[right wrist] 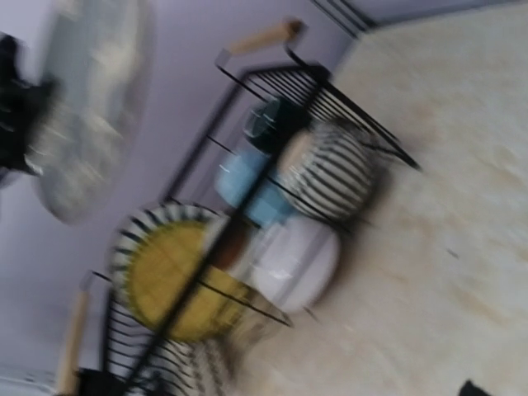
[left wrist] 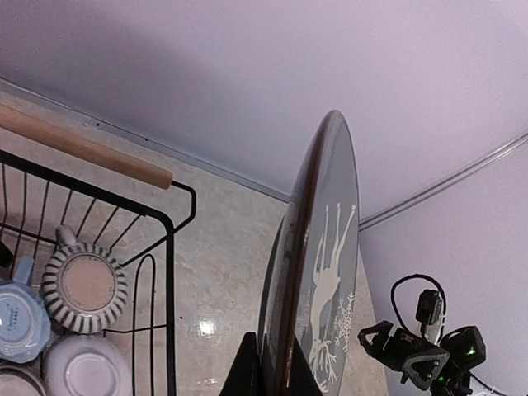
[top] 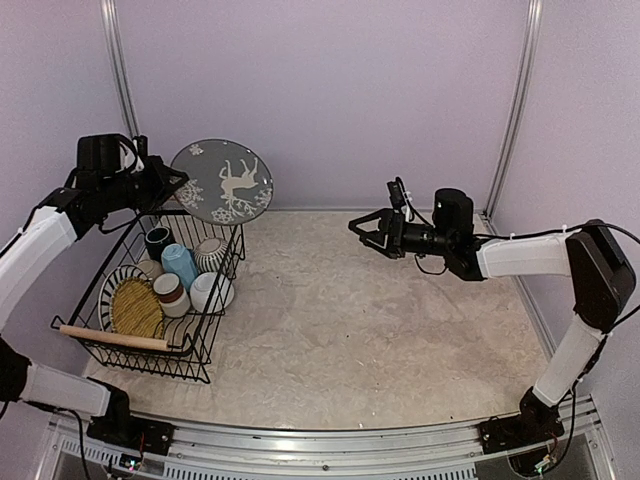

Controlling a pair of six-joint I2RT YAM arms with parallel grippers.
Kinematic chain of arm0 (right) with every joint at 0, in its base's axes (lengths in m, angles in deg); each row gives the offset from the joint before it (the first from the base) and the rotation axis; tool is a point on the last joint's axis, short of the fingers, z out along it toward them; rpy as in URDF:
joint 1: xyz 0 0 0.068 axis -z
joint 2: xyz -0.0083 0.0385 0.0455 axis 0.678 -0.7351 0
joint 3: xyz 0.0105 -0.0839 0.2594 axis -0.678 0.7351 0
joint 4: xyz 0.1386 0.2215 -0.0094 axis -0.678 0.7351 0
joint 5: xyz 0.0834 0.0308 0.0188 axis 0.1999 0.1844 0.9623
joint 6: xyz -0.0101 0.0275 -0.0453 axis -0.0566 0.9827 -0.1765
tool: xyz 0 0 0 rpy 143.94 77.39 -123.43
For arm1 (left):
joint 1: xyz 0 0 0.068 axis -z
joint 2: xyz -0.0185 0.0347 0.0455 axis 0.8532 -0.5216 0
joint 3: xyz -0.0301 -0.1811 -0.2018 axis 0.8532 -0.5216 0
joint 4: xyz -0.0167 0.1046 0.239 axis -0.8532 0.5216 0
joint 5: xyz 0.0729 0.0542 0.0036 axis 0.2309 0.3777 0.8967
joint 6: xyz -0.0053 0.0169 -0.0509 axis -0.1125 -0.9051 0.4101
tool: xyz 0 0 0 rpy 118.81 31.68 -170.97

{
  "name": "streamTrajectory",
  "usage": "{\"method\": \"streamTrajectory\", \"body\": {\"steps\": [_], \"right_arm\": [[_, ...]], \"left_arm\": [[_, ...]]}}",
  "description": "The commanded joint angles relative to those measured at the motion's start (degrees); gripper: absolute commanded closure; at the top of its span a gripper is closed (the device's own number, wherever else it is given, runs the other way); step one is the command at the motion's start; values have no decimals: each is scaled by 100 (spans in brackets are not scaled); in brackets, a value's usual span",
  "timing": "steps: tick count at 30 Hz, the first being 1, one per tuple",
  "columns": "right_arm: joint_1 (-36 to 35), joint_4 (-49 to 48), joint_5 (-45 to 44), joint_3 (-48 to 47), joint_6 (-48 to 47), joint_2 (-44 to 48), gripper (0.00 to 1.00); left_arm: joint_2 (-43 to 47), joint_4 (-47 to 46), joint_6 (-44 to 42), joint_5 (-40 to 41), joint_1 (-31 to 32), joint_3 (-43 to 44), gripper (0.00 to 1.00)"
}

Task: Unload the mixed dishes from the dish rack
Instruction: Pass from the left arm to the right

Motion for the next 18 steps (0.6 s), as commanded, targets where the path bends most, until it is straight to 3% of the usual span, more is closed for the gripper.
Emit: {"method": "streamTrajectory", "body": {"steps": [1, 12, 18], "right_arm": [[-41, -1001, 315, -320, 959, -334, 1], [-87, -863, 129, -466, 962, -665, 5], [-79, -817, -6, -259, 898, -769, 15]], "left_arm": [[-439, -2311, 556, -678, 508, -221, 100], [-2348, -3407, 1011, -1104, 1586, 88, 100], [-2710, -3674, 1315, -1353, 1741, 83, 100]]}}
